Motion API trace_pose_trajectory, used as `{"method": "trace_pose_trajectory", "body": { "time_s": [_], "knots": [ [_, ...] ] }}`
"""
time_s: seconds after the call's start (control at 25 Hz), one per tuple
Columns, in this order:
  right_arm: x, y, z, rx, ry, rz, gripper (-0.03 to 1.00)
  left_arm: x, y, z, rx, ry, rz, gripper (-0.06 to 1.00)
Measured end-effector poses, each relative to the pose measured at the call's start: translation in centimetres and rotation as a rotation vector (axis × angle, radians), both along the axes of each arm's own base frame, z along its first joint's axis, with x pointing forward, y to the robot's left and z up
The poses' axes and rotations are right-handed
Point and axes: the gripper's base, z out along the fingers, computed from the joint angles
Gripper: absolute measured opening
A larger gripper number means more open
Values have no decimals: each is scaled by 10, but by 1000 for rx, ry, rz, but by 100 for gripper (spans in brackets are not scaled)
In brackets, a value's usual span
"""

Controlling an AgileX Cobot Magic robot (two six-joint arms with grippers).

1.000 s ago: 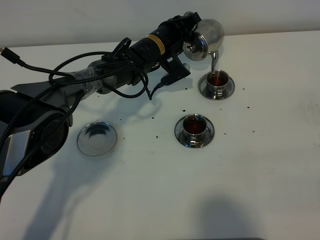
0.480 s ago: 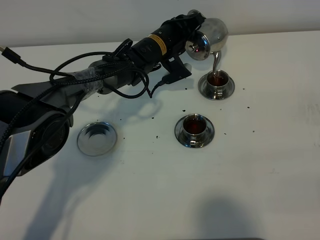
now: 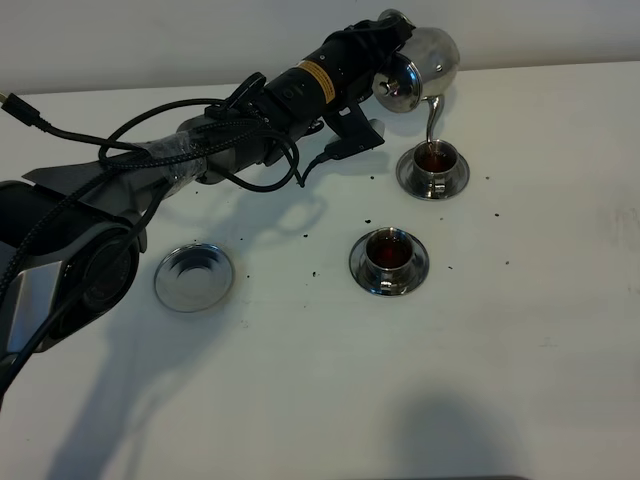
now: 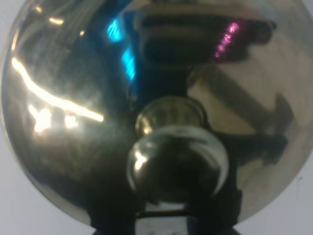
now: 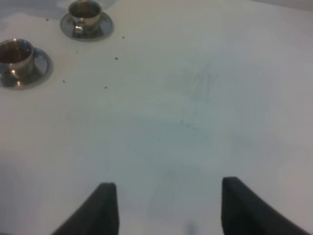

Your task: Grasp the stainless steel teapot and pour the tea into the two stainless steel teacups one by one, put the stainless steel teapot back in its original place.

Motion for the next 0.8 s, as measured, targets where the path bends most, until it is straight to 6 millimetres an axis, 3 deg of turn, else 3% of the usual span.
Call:
{"method": "trace_pose_trajectory", "body": {
  "time_s": [0.48, 0.8],
  "knots": [
    [0, 0, 0, 0, 0, 0, 46, 0, 0, -1, 13, 8, 4, 22],
    [0, 0, 0, 0, 0, 0, 46, 2, 3, -8, -8, 119, 44, 22]
  ]
}}
